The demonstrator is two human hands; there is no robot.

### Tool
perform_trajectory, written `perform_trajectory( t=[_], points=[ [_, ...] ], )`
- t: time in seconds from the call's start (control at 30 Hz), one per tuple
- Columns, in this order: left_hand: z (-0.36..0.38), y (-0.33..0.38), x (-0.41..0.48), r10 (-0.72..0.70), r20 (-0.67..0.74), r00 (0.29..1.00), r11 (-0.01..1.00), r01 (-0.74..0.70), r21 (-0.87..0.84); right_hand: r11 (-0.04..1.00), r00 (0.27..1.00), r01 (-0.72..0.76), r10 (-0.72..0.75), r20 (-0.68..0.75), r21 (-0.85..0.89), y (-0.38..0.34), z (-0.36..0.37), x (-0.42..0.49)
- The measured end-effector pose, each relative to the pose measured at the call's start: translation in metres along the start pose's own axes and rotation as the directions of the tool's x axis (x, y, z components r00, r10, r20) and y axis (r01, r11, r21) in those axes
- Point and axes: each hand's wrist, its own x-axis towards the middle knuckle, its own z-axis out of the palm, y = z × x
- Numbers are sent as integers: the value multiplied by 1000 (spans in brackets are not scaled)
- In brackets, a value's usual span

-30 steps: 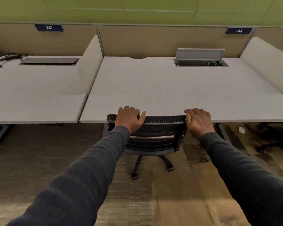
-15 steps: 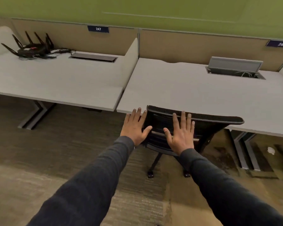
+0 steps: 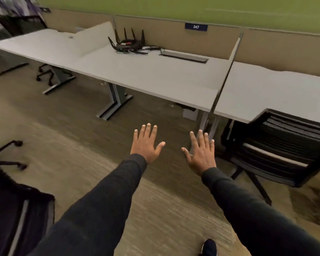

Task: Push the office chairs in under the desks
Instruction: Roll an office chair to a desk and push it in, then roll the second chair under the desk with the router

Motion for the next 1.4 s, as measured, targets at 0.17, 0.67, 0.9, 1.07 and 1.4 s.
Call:
perform_trajectory(
  t=[0.17,0.67,0.9,1.07,1.4],
  points=[
    [-23,-101,-54,-161,-38,986,987,160,-17,985,984,169,-170,54,19,-111,30,7],
    [-69,-337,-167,-639,-80,765,750,643,158,798,783,582,-602,160,155,-395,117,39],
    [-84,-413,-201,-880,57,472,475,879,43,668,641,711,-744,189,220,-510,148,50],
    [-71,-445,-235,-931,234,281,277,959,-51,508,452,846,-845,284,164,-578,166,43],
    [-50,-489,-250,-869,293,398,347,913,-213,201,205,977,-820,534,-65,-704,194,0]
  ],
)
